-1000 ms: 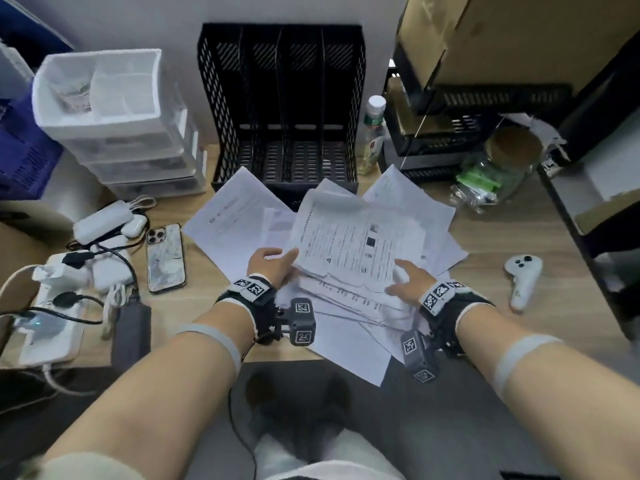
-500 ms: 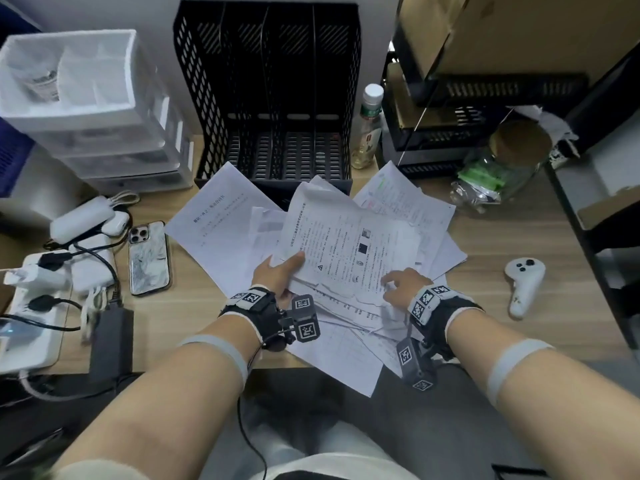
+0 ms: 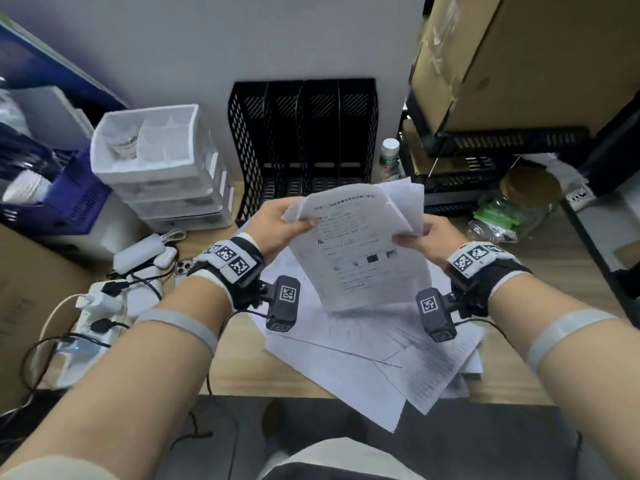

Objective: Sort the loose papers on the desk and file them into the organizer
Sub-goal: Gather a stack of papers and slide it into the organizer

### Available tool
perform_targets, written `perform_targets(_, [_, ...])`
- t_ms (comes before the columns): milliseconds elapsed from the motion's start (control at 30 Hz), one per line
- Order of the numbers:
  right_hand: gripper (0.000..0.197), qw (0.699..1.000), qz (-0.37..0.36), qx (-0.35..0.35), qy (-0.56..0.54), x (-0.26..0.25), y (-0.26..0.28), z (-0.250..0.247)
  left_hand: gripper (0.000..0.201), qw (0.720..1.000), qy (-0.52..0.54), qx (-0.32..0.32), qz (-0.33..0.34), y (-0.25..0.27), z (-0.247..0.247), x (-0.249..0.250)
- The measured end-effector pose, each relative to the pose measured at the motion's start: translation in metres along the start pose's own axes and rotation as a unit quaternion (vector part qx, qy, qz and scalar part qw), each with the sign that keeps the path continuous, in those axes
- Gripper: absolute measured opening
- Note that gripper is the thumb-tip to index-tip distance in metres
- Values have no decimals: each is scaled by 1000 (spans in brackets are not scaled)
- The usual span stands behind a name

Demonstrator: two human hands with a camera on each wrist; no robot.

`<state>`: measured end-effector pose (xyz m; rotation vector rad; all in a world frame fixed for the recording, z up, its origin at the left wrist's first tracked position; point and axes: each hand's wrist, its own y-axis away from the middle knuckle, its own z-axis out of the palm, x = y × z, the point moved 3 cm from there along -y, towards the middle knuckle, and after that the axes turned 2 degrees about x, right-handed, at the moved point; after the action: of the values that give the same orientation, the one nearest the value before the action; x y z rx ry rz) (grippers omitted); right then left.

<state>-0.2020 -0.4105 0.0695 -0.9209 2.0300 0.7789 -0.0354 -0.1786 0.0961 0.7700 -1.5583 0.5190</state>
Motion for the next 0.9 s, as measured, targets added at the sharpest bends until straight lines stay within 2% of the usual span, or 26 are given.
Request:
perform_targets(33, [20, 1000, -8, 6, 3, -7, 2, 6, 27, 999, 28, 30, 12, 1, -7, 6])
perform_targets(67, [19, 1000, -14, 18, -3, -12, 4, 13, 32, 996, 62, 69, 17, 4, -11, 7])
perform_targets(133, [31, 998, -11, 42, -48, -15, 7, 30, 47, 984, 126, 126, 9, 11, -21, -2])
perform_targets(200, [40, 992, -4, 53, -117, -10, 7, 44, 54, 981, 146, 125, -15, 20, -22, -21])
perform_targets(300, [30, 987, 0, 34, -158, -7, 17, 62, 58, 985, 123, 105, -60, 31, -21, -56])
perform_targets(400, [20, 983, 6, 17, -185, -1, 31, 80, 50, 983, 96, 132, -85, 40, -21, -79])
perform_targets(533, [35, 989, 36, -16, -146, 16, 46, 101, 36, 985, 56, 127, -101, 51, -16, -99])
perform_targets(600, [35, 993, 39, -25, -113, 20, 52, 108, 38, 989, 25, 105, -101, 56, -14, -107])
perform_targets(667, [27, 994, 39, -15, -100, 20, 54, 111, 36, 991, -13, 97, -90, 58, -12, -107])
perform_targets(733, [20, 993, 43, 9, -106, 13, 52, 110, 27, 987, -22, 125, -93, 54, -15, -103])
perform_targets(833, [18, 991, 32, 30, -129, -1, 46, 108, 31, 979, -8, 178, -98, 48, -19, -94])
perform_targets(900, [20, 992, 25, 33, -119, -9, 39, 108, 26, 980, 21, 178, -91, 46, -20, -89])
